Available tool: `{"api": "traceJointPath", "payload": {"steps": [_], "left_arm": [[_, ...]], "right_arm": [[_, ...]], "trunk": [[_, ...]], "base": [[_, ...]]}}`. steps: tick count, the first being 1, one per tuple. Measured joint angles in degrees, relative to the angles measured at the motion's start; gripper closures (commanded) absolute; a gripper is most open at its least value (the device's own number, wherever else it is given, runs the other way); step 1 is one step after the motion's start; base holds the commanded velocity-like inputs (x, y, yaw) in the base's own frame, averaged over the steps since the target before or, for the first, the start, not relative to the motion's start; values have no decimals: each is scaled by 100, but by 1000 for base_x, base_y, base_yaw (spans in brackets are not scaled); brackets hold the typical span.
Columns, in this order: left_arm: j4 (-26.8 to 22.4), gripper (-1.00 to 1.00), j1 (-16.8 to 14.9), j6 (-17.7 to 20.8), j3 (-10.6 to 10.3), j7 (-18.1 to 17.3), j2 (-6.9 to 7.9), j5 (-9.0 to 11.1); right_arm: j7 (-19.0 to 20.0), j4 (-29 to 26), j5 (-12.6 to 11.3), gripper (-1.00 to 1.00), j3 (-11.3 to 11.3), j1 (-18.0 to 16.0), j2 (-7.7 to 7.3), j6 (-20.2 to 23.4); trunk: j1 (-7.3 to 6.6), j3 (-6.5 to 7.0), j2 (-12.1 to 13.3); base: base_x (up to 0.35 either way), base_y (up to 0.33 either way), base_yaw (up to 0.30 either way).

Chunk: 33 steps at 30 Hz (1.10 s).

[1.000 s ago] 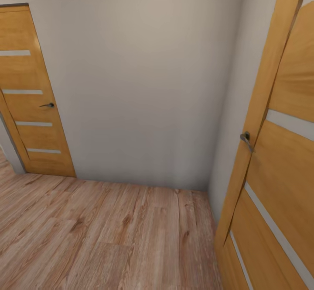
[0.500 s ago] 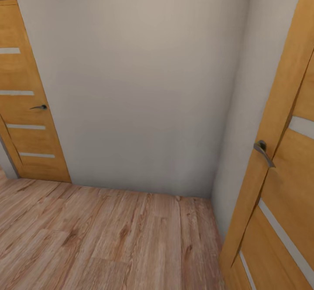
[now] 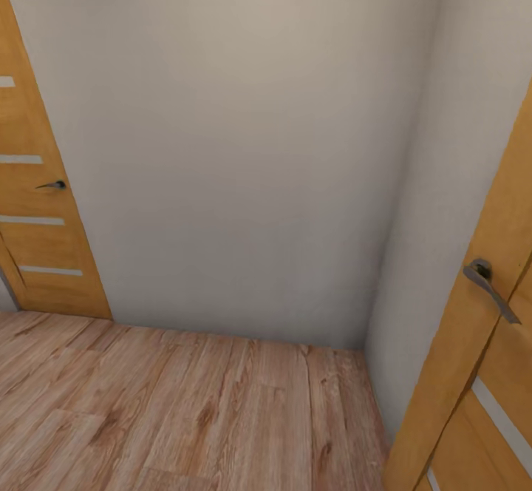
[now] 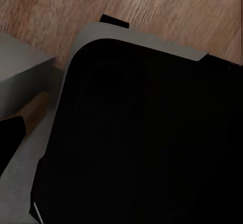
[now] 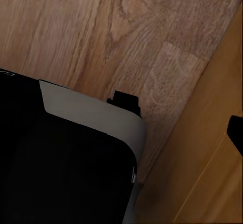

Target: Move the two storage containers from the living room to the garage. In the garage, place one container on the floor and stack the other container on top of it (either order is fine).

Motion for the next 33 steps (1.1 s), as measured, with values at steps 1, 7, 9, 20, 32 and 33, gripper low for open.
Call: {"api": "traceJointPath", "payload": {"steps": [1,7,9,20,32,33], "left_arm": [[-1,-100,0,0,0,0,-1,1],[-2,-100,0,0,0,0,-2,-3],[-2,-100,0,-2,0,0,-2,-4],[1,-100,0,-4,0,0,-2,-7],[1,-100,0,-7,0,0,-2,-4],[1,-100,0,-7,0,0,-2,-5]], "right_arm": [[-17,0,-1,-100,0,0,0,-2],[-110,0,-3,-100,0,0,9,8],[-110,0,0,-100,0,0,9,10],[-110,0,-9,-100,1,0,23,51],[-110,0,-18,-100,1,0,18,20],[-110,0,-18,-100,1,0,18,20]], "trunk": [[0,0,0],[0,0,0],[0,0,0],[0,0,0],[0,0,0],[0,0,0]], "base": [[321,0,182],[321,0,185],[321,0,53],[320,-17,5],[298,-136,212],[295,-138,274]]}}
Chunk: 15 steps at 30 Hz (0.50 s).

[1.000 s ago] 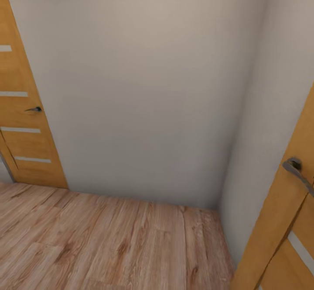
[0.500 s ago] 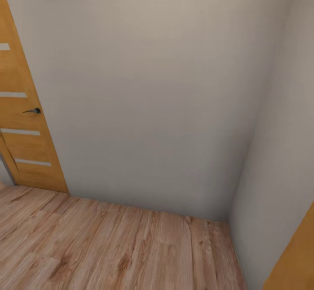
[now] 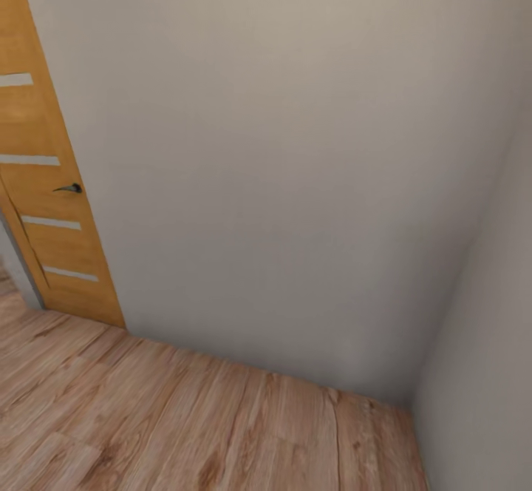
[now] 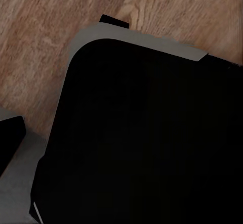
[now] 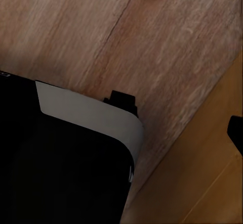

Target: Move the two storage containers from the living room to the garage. In the garage, place one container on the floor and stack the other container on top of it (either order is fine).

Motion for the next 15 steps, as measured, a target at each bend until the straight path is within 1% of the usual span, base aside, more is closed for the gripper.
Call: {"api": "traceJointPath", "payload": {"steps": [10,15], "left_arm": [[-2,-100,0,-1,0,0,7,3],[-1,-100,0,-1,0,0,8,3]], "right_arm": [[0,0,0,-100,0,0,-2,0],[1,0,-1,-100,0,0,-2,0]], "trunk": [[0,0,0],[0,0,0]], "base": [[296,-106,276],[282,-24,277]]}}
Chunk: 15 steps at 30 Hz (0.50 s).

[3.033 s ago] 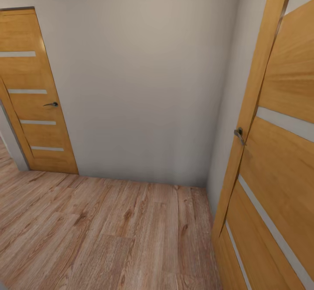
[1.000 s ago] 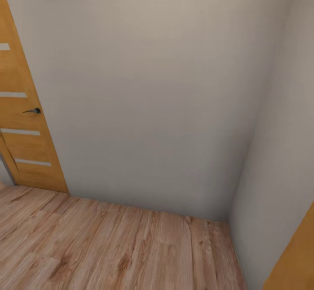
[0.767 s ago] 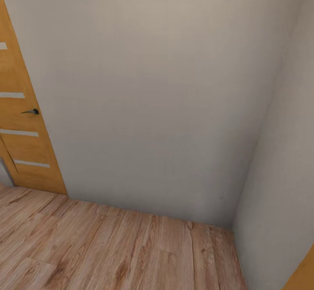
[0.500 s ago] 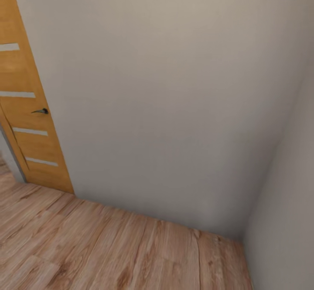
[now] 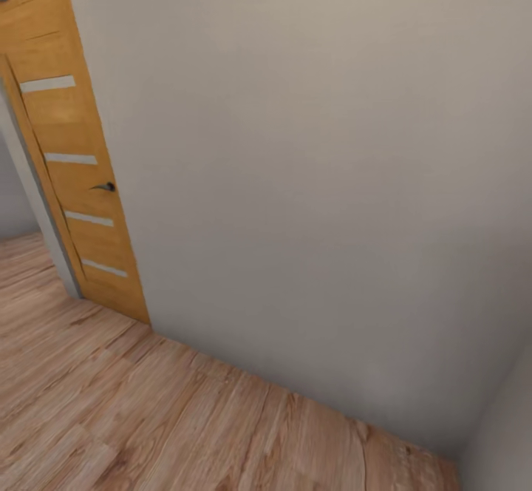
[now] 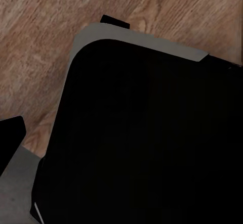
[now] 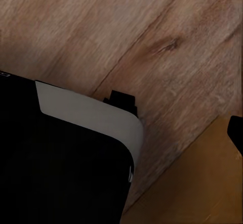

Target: Move the two storage containers from the living room to the garage. In the garage, place one container on the floor and stack the other container on top of it (either order is fine).

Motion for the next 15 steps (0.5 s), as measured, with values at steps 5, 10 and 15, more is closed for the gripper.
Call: {"api": "traceJointPath", "payload": {"steps": [5,10,15], "left_arm": [[0,-100,0,0,0,0,-2,-2],[-1,-100,0,0,0,0,-5,3],[-1,-100,0,0,4,1,0,3]], "right_arm": [[0,0,-2,-100,1,0,2,-7],[0,0,-2,-100,1,0,2,-8],[-11,0,3,-100,0,0,16,-20]], "trunk": [[2,0,1],[3,0,0],[3,0,0]], "base": [[148,-1,277],[13,0,277],[1,0,277]]}}
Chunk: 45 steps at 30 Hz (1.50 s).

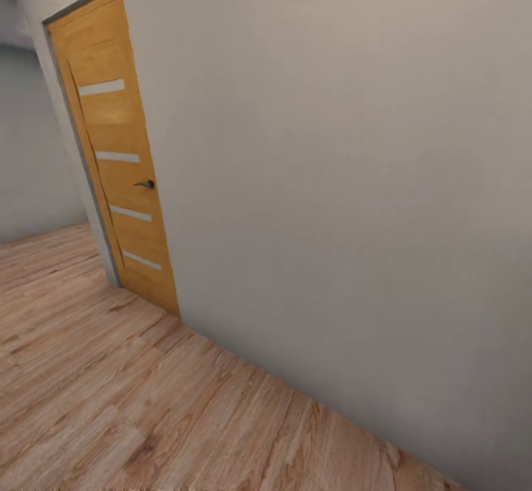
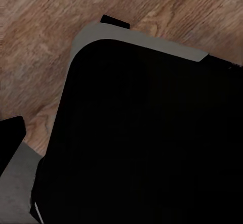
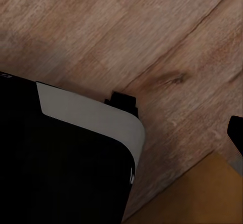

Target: Move the two storage containers from the living room to the garage. In the garage, place one container on the floor and stack the other container on top of it (either order is fine).

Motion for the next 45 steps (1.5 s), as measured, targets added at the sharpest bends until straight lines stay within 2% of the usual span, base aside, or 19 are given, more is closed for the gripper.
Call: {"api": "traceJointPath", "payload": {"steps": [7,8,10,13,16,45], "left_arm": [[3,-100,0,0,4,2,-7,1],[3,-100,0,0,4,7,-8,9],[3,-100,0,0,4,11,-8,14],[3,-100,0,0,4,8,-8,12],[3,-100,0,0,4,8,-8,11],[3,-100,0,0,4,4,-8,10]], "right_arm": [[-33,0,-13,-100,-17,0,-2,-18],[-143,0,-40,-100,-56,0,-4,-37],[-213,0,-152,-100,-112,0,-5,-64],[-298,0,-496,-100,-184,0,-21,-109],[-318,0,-582,-100,-200,0,-24,-120],[-324,0,-589,-100,-205,0,-22,-124]], "trunk": [[0,0,0],[0,0,0],[0,0,0],[-1,0,0],[-3,0,0],[-3,0,-1]], "base": [[0,0,289],[0,0,298],[0,0,298],[84,0,298],[246,0,298],[318,0,298]]}}
